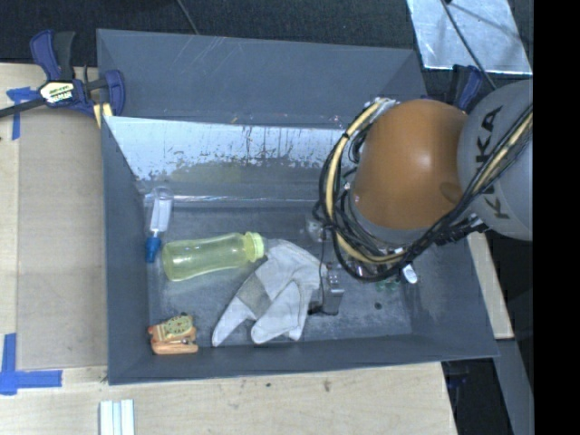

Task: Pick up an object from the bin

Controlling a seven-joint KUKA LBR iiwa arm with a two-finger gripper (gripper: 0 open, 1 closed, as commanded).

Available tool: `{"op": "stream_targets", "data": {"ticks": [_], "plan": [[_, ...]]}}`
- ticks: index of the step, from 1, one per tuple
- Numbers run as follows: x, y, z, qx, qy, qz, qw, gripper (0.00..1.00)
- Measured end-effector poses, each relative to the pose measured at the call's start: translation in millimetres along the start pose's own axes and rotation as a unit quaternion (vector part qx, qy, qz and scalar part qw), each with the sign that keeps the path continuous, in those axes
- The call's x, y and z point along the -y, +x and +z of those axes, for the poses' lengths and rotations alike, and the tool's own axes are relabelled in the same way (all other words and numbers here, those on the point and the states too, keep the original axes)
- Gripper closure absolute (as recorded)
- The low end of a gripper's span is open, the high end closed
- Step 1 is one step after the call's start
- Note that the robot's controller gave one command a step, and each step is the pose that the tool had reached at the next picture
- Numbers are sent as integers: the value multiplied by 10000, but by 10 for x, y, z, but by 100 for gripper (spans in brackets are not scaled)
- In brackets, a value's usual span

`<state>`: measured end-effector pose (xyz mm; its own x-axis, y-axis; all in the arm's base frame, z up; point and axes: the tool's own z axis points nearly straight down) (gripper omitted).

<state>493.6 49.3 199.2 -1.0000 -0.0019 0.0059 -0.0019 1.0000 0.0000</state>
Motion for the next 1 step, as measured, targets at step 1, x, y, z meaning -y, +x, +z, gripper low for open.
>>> {"op": "stream_targets", "data": {"ticks": [1], "plan": [[2,-18,-42,44,-3,10,10000,0]]}}
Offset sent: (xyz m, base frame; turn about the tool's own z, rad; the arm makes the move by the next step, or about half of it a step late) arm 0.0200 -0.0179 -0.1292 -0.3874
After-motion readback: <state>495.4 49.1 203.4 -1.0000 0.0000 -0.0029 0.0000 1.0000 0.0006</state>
